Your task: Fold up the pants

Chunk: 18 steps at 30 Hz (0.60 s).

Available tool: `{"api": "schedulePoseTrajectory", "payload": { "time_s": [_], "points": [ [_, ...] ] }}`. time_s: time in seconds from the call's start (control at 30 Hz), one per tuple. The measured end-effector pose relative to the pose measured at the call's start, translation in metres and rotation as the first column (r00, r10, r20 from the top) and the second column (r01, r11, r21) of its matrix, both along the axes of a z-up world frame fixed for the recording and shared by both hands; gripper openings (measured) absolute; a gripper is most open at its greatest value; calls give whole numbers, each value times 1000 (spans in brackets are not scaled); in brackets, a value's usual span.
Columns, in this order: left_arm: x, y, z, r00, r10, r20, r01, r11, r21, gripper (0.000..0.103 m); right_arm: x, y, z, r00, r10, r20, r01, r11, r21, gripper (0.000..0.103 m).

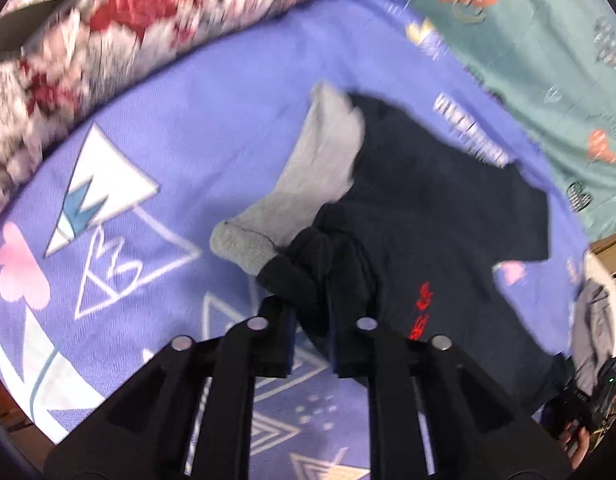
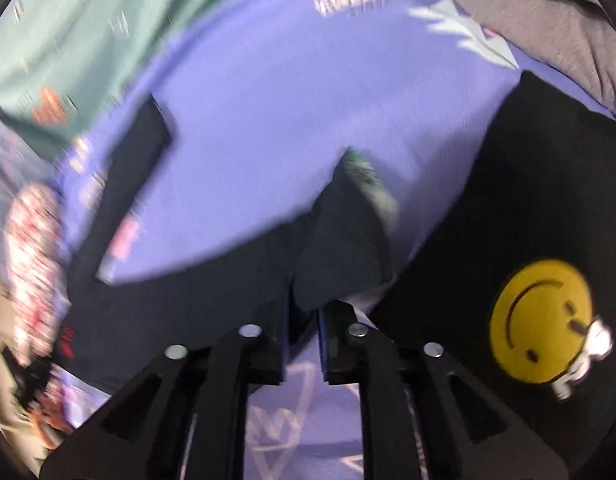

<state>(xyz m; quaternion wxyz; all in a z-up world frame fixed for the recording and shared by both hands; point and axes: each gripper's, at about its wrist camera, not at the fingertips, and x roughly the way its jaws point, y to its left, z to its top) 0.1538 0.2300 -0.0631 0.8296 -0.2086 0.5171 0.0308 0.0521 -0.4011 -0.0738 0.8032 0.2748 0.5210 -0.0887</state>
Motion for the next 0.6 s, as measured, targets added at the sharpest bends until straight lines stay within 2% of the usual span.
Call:
{"api": "schedulePoseTrajectory", "payload": {
  "time_s": [0.07,0.1,0.13,0.17,0.2,0.23,0.27,0.33,0.37,0.43,0.6],
  "points": [
    [-1,3,-11,999,-7,-47,7,1000,-6,27,1,3,8,1000,5,15,-5,1000,23,44],
    [-2,7,-11,998,-5,-56,4,1000,-16,30,0,4,16,1000,5,21,-5,1000,17,47],
    [-3,11,-9,998,-2,-65,0,1000,-18,47,-1,4,27,999,5,37,-5,1000,1,50],
    [-4,15,-5,997,13,-72,-12,1000,14,76,-4,5,40,998,3,69,-2,1000,-23,51],
    [-6,20,3,997,43,-58,-38,996,82,84,-6,3,54,994,-7,106,14,998,-66,51],
    [-11,25,17,997,71,-14,-68,985,157,85,-7,2,64,991,-18,129,31,994,-104,53],
    [-14,29,30,996,86,26,-90,969,229,86,-10,1,78,986,-37,165,65,983,-169,58],
    [-15,38,49,991,103,86,-124,948,294,90,-11,1,97,967,-58,247,123,959,-256,69],
    [-12,41,58,986,113,122,-145,943,299,90,-5,3,103,959,-49,280,129,952,-277,71],
    [1,38,66,985,106,139,-145,941,307,90,13,6,106,954,-23,298,110,955,-276,71],
    [69,-12,65,983,-57,172,2,952,305,90,82,26,93,943,70,324,5,974,-225,71]
  ]
}}
